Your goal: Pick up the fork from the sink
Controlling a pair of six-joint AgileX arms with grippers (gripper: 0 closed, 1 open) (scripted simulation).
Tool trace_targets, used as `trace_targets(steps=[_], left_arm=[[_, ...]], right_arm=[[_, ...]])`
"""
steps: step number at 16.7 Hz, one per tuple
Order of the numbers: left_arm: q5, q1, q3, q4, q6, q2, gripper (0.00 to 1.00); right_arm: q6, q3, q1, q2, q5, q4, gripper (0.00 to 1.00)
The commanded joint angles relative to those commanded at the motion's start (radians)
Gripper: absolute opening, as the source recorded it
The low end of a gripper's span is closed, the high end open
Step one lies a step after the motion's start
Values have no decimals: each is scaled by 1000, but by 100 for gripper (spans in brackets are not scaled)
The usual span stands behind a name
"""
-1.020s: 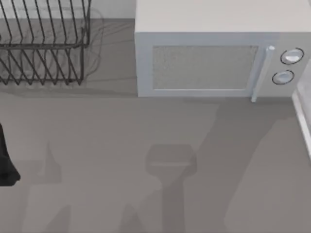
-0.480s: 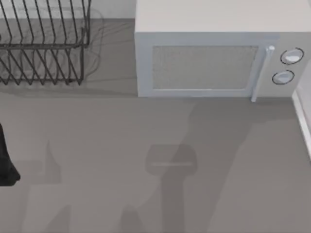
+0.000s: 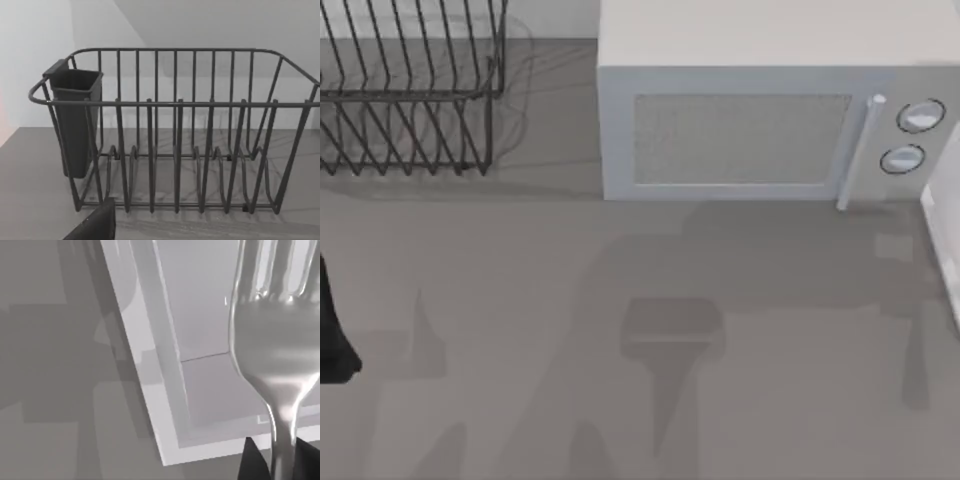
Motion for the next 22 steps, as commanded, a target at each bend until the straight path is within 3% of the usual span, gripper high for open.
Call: trace_targets(steps=[5,10,18,22], left_arm=[[0,0,0,0,0,0,100],[0,0,0,0,0,0,100],[0,0,0,0,0,0,100],[0,0,0,0,0,0,100]], right_arm=[[277,-189,292,-214,4,-63,0],[366,-213,542,-340,-6,-43,0],[369,-226,568,-350,-9,-20,0],[370,-351,571,-325,-9,133,0]])
